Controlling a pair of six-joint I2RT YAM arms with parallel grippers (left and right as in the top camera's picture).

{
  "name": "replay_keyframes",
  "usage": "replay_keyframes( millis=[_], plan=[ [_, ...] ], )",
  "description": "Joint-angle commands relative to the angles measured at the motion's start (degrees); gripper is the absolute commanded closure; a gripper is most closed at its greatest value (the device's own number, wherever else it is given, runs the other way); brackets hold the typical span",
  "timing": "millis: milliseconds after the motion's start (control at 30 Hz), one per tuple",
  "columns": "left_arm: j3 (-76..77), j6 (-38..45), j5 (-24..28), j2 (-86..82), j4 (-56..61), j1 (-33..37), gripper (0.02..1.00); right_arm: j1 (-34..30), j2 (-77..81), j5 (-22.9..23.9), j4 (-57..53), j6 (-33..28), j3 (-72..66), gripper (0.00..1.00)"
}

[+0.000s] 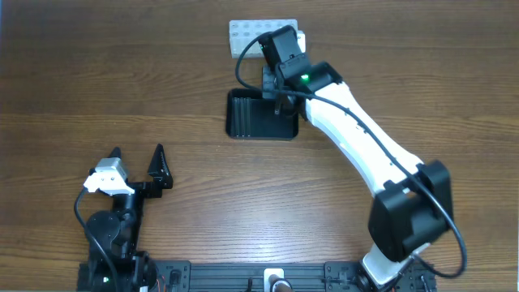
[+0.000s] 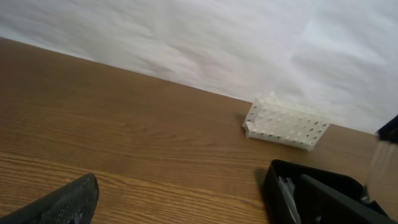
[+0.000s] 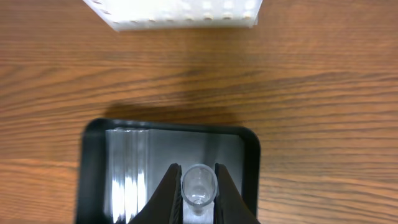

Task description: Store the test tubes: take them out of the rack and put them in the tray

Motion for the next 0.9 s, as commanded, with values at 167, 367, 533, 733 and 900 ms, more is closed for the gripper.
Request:
replay_keyframes(
  millis=[167, 367, 533, 733, 900],
  plan=[
    [-0.31, 0.59, 0.35, -0.24, -0.15, 0.35, 0.020, 0.09, 7.21, -0.74, 1.20, 2.56, -0.52, 0.915],
    [-0.31, 0.59, 0.35, -0.24, -0.15, 0.33, 0.018, 0.17, 9.70, -1.14, 1.68, 3.06, -0.52, 0.899],
    [-0.31, 0.59, 0.35, -0.24, -0.15, 0.35, 0.018, 0.48, 11.08, -1.11, 1.88, 4.04, -0.52, 0.879],
    [-0.31, 0.59, 0.35, -0.24, -0.15, 0.35, 0.020, 0.52, 12.11, -1.14, 2.36, 4.07, -0.52, 0.812],
    [-0.31, 0.59, 0.35, -0.24, -0.15, 0.33, 0.018, 0.76, 12.11, -1.11, 2.40, 4.04, -0.52, 0.746]
  ],
)
